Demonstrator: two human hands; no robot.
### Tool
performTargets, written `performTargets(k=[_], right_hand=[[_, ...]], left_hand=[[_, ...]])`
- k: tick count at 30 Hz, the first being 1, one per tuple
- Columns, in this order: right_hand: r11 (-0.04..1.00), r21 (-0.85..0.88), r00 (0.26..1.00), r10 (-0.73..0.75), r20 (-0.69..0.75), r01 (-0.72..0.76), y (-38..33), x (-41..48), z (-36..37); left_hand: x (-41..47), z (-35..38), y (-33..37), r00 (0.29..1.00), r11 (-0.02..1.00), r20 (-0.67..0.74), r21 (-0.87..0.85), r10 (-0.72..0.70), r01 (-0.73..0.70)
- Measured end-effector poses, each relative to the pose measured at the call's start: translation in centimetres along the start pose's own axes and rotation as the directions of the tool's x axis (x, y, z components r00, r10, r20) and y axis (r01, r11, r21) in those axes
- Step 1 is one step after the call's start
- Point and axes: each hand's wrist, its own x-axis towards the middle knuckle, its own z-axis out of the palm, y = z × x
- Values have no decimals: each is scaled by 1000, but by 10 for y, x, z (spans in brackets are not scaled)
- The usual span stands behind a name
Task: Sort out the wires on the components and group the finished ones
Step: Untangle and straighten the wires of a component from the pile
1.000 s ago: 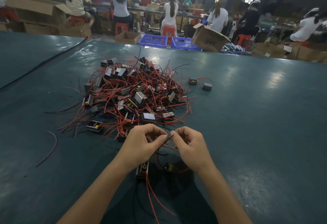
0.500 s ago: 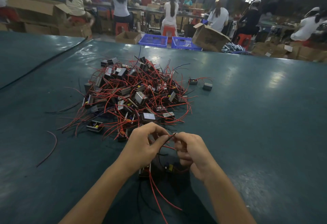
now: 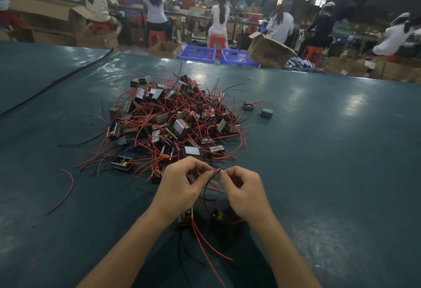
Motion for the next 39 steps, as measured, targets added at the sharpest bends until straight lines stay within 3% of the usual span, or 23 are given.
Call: performTargets(k=[3,6,9,13,19,25,27,29,31,34,36,39], right_hand=[[980,169,993,100,59,-109,-3,0,5],[967,246,997,59,55,-71,-4,-1,4],[988,72,990,-140,16,139,1,-1,-1],[894,-180,905,-423,-44,410,7,2,-7],[874,-131,877,-477,-53,468,7,3,-5],[920,-118,918,-384,-98,373,4,-2,-3],[965,-32,958,-263,-116,261,1,-3,1],[978,204,996,-25,-81,41,-5,-2,5],[835,478,959,274,68,-272,-10,-1,4],[523,612,791,519,323,-593,-14,1,-3],[474,624,768,527,364,-621,-13,1,-5],[687,595,904,380,195,-417,-10,0,0]], left_hand=[[1,-2,-1,999,998,5,40,49,-50],[2,-3,-2,999,999,37,-31,-23,25],[5,-5,0,991,985,73,-120,-114,123],[6,-8,4,976,954,142,-228,-164,194],[7,-11,4,957,938,231,-256,-175,233],[5,-10,4,958,960,265,-224,-106,168],[4,-9,5,964,965,252,-217,-88,145],[4,-8,5,972,971,224,-207,-74,122],[3,-9,5,980,980,194,-185,-38,74],[1,-6,7,985,992,166,-121,41,-21],[0,-5,7,987,992,152,-122,47,-29],[2,-8,5,991,983,134,-180,-18,42]])
